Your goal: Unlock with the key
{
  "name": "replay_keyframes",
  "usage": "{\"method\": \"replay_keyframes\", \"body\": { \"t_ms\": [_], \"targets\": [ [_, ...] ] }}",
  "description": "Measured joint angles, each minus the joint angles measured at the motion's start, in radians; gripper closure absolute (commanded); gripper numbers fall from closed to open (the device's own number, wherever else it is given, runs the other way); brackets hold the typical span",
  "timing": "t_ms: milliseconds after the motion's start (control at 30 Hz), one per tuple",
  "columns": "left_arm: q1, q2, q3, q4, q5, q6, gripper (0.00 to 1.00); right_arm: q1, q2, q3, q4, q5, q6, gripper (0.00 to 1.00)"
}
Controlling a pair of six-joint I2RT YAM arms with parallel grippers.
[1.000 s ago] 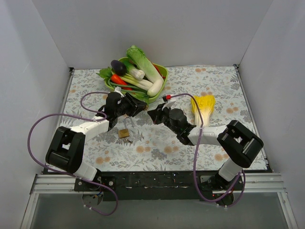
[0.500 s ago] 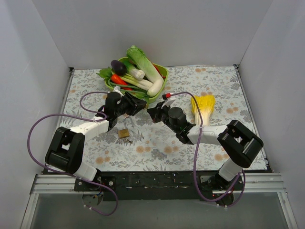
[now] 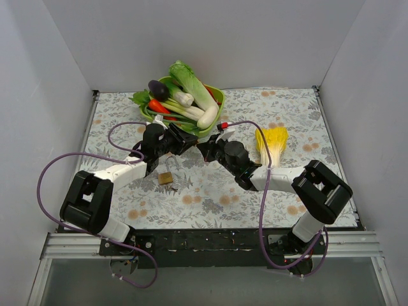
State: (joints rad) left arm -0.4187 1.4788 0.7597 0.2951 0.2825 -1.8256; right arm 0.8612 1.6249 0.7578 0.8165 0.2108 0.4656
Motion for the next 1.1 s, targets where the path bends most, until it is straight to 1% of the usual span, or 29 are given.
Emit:
{"method": "replay_keyframes", "body": {
  "t_ms": [567,633,667,767,833,867,967,1100],
  "targets": [
    [-0.003,-0.003,0.0,-0.006,-0.007,0.013,1.0,-0.003,0.0,0.0,-0.003,-0.002,0.001,0.99],
    [-0.003,-0.005,0.0,-0.009,-0.008,0.018,1.0,-0.003,-0.001,-0.002,-0.004,-0.004,0.001,0.92],
    [-0.003,-0.006,0.0,-0.011,-0.007,0.019,1.0,-0.003,-0.005,-0.003,-0.007,-0.006,0.001,0.83],
    [-0.008,-0.012,0.0,-0.017,0.005,0.021,1.0,-0.003,-0.025,-0.011,-0.017,-0.018,-0.003,0.74],
    [-0.014,-0.017,0.0,-0.023,0.016,0.022,1.0,-0.003,-0.051,-0.023,-0.034,-0.031,-0.008,0.71],
    [-0.016,-0.018,0.0,-0.025,0.019,0.023,1.0,-0.003,-0.065,-0.026,-0.044,-0.037,-0.011,0.68],
    [-0.016,-0.02,0.0,-0.034,0.037,0.026,1.0,-0.001,-0.103,-0.035,-0.061,-0.042,-0.019,0.65],
    [-0.017,-0.021,0.0,-0.056,0.056,0.031,1.0,0.011,-0.139,-0.042,-0.071,-0.04,-0.025,0.63]
  ]
}}
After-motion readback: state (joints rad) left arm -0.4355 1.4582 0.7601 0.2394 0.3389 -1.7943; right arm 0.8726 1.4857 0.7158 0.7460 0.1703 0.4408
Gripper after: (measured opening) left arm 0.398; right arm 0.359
